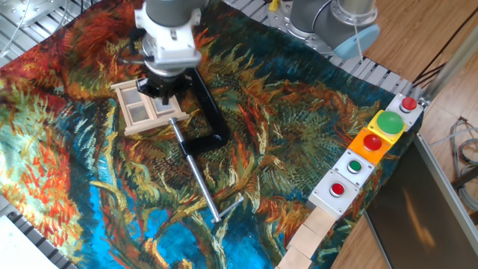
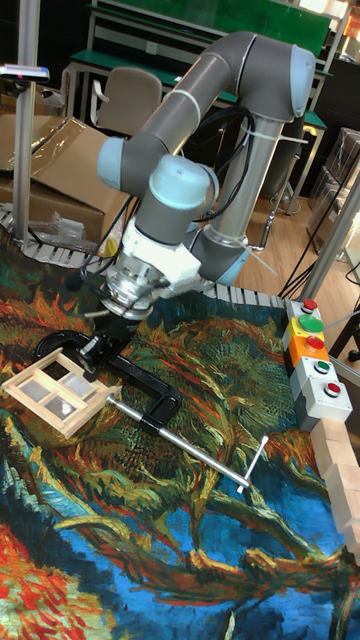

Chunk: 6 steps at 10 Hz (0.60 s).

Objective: Open a sliding window

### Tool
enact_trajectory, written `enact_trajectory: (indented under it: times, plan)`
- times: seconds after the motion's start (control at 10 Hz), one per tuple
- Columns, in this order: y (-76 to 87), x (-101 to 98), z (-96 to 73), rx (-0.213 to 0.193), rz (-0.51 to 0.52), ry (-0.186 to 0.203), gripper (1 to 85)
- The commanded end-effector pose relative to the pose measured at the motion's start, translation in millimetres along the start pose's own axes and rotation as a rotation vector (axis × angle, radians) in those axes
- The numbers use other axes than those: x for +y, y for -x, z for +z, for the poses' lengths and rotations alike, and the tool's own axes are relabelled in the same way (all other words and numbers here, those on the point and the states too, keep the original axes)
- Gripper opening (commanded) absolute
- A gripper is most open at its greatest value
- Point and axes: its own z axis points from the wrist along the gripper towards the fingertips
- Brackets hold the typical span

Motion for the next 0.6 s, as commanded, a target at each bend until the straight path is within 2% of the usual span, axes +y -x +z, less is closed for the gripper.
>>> enact_trajectory:
  times: [0.0,0.1,0.3,0.4,0.5]
  plan:
    - [10.6,-3.9,-10.0,-0.071,0.171,0.011,1.3]
    - [13.5,-3.7,-10.2,-0.082,0.187,0.014,1.3]
    - [20.8,6.3,-11.2,-0.105,0.246,0.058,1.3]
    - [30.5,13.6,-14.3,-0.111,0.271,0.075,1.3]
    - [54.8,26.6,-21.5,-0.108,0.291,0.078,1.3]
